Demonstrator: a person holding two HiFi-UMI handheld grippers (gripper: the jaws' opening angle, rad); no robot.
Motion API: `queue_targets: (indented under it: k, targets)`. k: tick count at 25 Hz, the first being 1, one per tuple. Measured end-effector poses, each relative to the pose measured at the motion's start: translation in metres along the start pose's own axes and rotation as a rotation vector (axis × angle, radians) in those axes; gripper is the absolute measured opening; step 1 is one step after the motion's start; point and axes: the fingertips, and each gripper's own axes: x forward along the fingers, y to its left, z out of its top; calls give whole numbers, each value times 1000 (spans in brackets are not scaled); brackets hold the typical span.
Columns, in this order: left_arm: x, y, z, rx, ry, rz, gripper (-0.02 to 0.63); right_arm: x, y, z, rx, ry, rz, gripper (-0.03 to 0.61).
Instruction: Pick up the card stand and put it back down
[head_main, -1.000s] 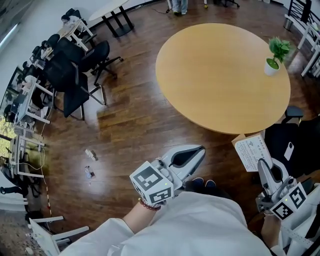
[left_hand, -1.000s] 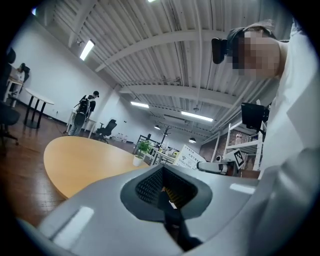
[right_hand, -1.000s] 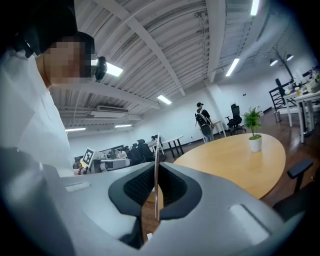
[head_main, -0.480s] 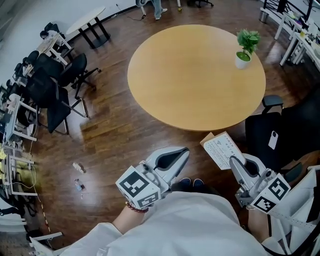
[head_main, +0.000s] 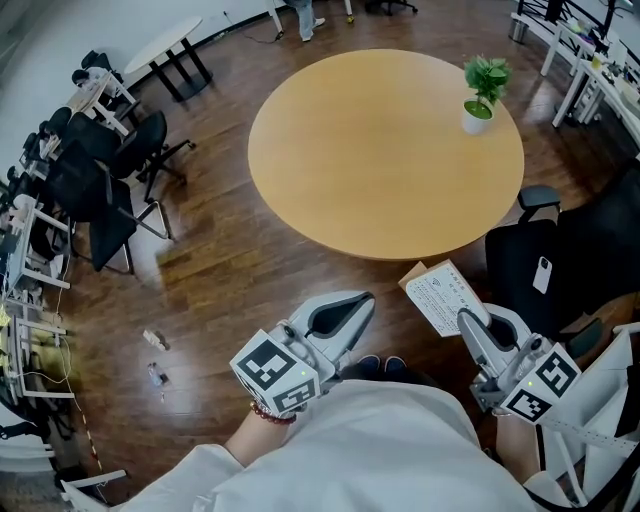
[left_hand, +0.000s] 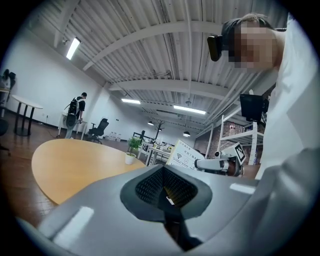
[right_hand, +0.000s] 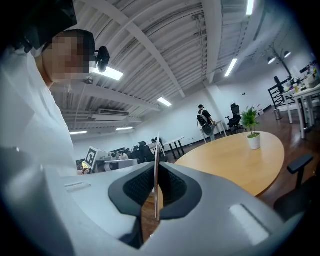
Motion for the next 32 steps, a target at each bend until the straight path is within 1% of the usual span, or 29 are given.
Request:
queue_targets:
  k: [3, 7, 14, 17, 19, 22, 25, 27, 28, 30, 32]
  targets:
    - [0, 1, -4, -3, 7, -5, 0, 1, 0, -1, 1, -4, -4, 23]
    - [-6, 2, -13, -27, 26, -4, 0, 2, 3, -10, 23, 13, -24, 21]
    - [-15, 20, -13, -38, 7, 7, 0, 16, 4, -9, 23, 9, -38, 21]
    - [-27, 28, -7, -43, -9, 24, 0, 22, 4, -9, 35, 3, -50, 21]
    - [-39, 38, -4, -43, -5, 41, 0, 31, 5, -6, 64, -22, -49, 21]
    - [-59, 56, -7, -55, -4, 62, 0, 47, 8, -4, 80, -37, -54, 21]
    - [-63, 76, -17, -80, -2, 72, 0, 63, -5, -8, 75, -31, -80, 21]
    - [-65, 91, -27, -92, 30, 96, 0, 73, -19, -17, 88, -12, -124, 21]
    - [-69, 95, -31, -102, 42, 106, 0, 76, -23, -20, 76, 6, -146, 22]
    - [-76, 100, -33, -131, 42, 120, 0, 76, -31, -12, 35, 16, -169, 23]
    - [-73, 112, -31, -157, 51, 148, 0, 76, -55, 9, 29, -13, -192, 23]
